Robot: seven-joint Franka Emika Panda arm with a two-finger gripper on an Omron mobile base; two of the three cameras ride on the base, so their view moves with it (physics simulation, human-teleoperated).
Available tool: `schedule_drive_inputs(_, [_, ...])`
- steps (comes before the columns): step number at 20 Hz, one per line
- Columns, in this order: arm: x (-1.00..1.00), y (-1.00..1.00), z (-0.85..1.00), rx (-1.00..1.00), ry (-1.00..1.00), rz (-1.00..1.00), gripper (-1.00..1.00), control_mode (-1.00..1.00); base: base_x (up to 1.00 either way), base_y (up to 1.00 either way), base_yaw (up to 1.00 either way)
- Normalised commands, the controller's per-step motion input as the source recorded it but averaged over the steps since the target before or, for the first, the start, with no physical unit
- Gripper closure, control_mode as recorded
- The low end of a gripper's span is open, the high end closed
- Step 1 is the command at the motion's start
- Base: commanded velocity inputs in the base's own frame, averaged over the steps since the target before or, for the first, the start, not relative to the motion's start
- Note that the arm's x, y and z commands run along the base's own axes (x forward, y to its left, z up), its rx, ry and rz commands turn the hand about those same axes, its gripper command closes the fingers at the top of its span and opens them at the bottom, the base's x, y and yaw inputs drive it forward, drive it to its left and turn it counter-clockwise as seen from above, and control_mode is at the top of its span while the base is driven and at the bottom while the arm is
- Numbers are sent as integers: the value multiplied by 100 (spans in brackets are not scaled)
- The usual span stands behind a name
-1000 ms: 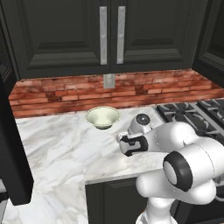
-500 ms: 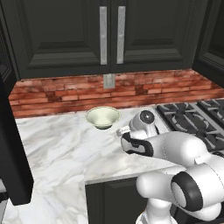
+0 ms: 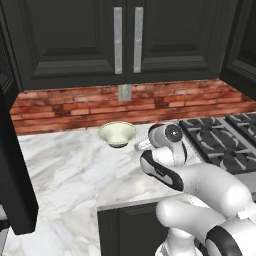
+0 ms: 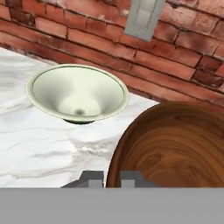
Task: Pick up the bowls on the counter and stack them on top of one another in the open cabinet. Place the smaller bowl on top of the larger bowl.
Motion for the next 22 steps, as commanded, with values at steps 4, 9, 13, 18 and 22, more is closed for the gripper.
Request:
schedule_drive_inputs(4, [-21,8,42,-9,-13,20,100,-100,0,0,0])
schedule_drive_inputs(9, [-26,8,35,-10,-10,26,100,-100,0,0,0])
schedule_drive_inputs(13, [-24,14,24,-12,-6,29,100,-100,0,0,0])
schedule_drive_inputs(18, [-14,26,5,-18,-1,31,100,-100,0,0,0])
schedule_drive_inputs(22, [-2,30,4,-19,0,29,100,-100,0,0,0])
